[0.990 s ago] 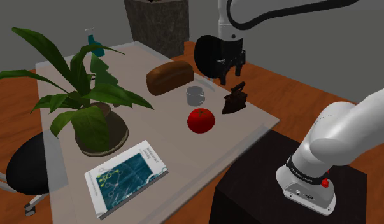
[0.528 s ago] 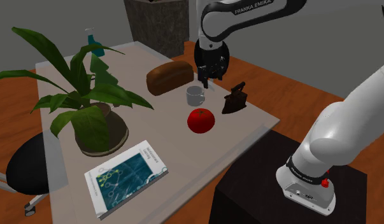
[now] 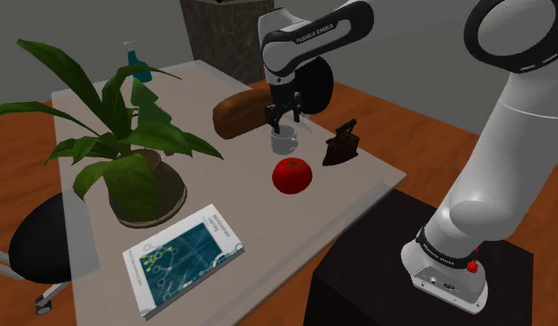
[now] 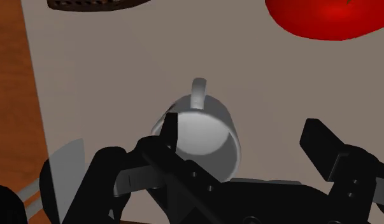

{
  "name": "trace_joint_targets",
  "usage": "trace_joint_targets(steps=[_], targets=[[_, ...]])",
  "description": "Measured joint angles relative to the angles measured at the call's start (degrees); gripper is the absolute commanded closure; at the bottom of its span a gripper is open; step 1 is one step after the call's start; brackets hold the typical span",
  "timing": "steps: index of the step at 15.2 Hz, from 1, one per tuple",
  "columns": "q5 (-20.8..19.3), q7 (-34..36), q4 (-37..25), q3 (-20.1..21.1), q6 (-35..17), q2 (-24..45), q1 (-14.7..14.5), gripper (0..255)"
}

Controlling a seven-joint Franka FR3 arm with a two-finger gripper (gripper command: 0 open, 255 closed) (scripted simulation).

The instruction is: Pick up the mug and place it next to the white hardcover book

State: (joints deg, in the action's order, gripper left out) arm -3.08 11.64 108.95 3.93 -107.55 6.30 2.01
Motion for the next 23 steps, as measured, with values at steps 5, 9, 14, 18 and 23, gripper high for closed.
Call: trace_joint_targets(steps=[5,9,14,18,23], targets=[[-0.8,0.41,-11.48,-0.06,0.01,11.92,-0.34,0],[-0.99,0.63,-12.31,-0.09,-1.72,14.63,-0.46,0],[-1.16,0.72,-9.86,-0.19,-5.21,15.68,-0.37,0],[-1.18,0.77,-9.64,-0.19,-5.6,15.83,-0.38,0],[-1.18,0.78,-9.64,-0.19,-5.62,15.83,-0.38,255]])
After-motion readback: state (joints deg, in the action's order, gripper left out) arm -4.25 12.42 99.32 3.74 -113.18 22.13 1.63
